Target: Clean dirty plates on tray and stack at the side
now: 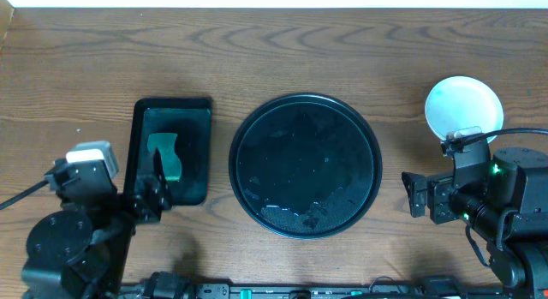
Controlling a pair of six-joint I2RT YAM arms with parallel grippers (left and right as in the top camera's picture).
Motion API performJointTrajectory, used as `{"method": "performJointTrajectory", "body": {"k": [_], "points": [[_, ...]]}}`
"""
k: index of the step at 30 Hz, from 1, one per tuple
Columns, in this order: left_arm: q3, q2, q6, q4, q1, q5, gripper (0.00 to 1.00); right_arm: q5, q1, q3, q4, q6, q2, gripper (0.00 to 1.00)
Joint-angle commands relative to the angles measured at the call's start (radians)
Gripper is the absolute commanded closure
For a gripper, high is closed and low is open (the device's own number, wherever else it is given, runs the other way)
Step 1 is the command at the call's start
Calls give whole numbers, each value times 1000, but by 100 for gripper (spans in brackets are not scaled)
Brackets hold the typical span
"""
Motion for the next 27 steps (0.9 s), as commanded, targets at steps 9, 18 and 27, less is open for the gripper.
{"method": "performJointTrajectory", "body": {"k": [9,18,27], "points": [[-438,-330,23,470,16,-32,18,-5,8,13,-1,-13,0,1],[-700,-543,-11,642,56,-31,18,-5,8,13,-2,-13,0,1],[-875,-589,-15,894,58,-9,18,-5,8,13,-2,-13,0,1]]}}
